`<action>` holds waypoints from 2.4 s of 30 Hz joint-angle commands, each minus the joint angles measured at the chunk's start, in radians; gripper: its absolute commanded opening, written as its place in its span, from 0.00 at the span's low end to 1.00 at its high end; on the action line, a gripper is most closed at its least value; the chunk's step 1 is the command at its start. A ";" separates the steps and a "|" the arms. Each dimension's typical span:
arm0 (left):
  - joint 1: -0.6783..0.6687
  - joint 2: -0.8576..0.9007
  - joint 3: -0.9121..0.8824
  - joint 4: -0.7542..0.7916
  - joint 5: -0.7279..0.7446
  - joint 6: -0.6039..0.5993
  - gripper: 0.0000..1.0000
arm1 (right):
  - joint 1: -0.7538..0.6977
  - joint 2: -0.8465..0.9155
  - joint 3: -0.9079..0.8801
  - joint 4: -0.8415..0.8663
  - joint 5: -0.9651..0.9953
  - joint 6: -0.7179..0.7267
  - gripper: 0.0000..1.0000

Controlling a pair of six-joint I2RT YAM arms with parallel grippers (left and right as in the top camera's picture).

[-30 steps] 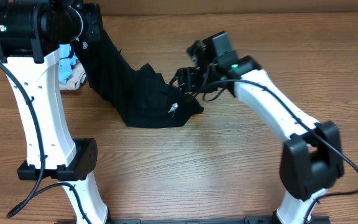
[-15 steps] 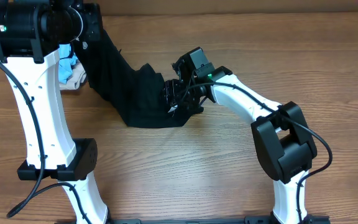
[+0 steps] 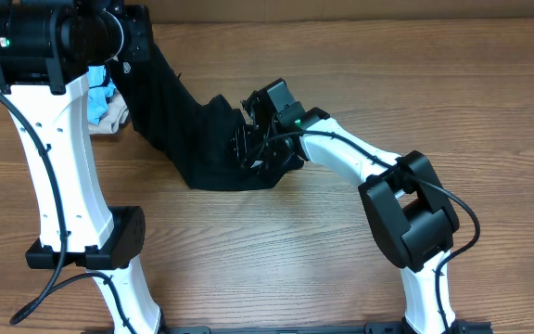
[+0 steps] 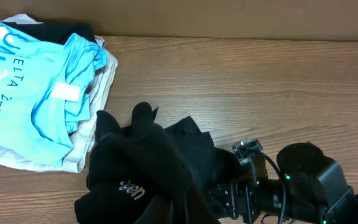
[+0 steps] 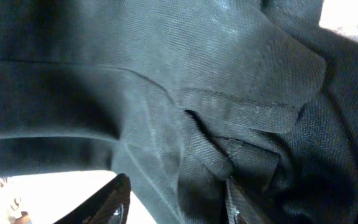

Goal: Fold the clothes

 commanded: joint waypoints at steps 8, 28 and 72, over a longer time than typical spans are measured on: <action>0.005 -0.029 0.016 0.005 0.008 0.018 0.04 | -0.005 0.032 -0.004 0.075 0.026 0.027 0.39; 0.005 -0.029 0.016 0.005 0.008 0.018 0.04 | -0.063 0.018 0.010 0.101 0.002 0.028 0.04; 0.020 -0.613 0.017 0.037 -0.098 0.010 0.04 | -1.226 -0.948 1.108 -1.245 0.135 -0.364 0.04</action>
